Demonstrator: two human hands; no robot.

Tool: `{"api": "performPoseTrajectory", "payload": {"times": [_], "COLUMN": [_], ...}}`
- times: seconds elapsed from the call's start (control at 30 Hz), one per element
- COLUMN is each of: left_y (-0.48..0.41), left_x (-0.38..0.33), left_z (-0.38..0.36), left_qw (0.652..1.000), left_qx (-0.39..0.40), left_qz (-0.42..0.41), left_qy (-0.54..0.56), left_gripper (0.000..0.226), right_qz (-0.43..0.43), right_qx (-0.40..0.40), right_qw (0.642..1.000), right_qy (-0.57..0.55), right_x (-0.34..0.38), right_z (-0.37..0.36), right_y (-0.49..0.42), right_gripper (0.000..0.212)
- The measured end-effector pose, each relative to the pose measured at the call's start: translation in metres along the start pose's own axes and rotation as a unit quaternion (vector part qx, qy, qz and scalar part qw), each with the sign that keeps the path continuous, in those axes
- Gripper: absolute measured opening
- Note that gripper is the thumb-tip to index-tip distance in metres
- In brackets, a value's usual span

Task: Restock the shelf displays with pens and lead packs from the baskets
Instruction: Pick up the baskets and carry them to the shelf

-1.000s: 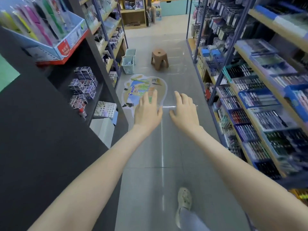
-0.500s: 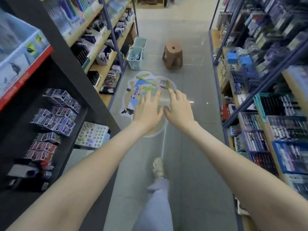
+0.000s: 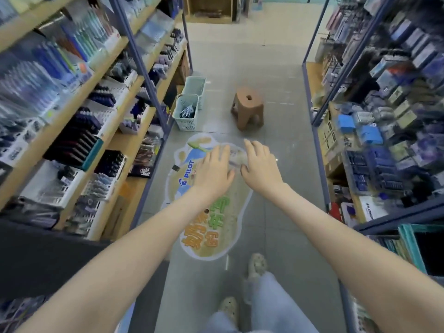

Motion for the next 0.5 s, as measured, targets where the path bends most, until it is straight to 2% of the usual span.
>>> {"api": "performPoseTrajectory", "payload": {"times": [0.23, 0.5], "left_y": [-0.165, -0.352], "left_x": [0.055, 0.12], "left_z": [-0.056, -0.089], "left_qw": [0.999, 0.994], "left_qx": [0.011, 0.01], "left_qz": [0.02, 0.111], "left_qy": [-0.03, -0.016], "left_gripper": [0.059, 0.06], "right_qz": [0.038, 0.129], "right_qx": [0.034, 0.084], "right_qw": [0.999, 0.988], "right_qy": [-0.01, -0.022], "right_x": [-0.043, -0.068], "right_z": [-0.091, -0.175], "right_y": [-0.172, -0.381], "right_gripper": [0.06, 0.056]}}
Point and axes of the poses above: each hand's wrist, its own y-axis away from the middle knuckle, its own z-axis out of the back of the hand, x = y × z, the point moved 6 cm from there along -y, towards the middle knuckle, and after that the axes turned 14 degrees about -x, right-handed, at the moved point
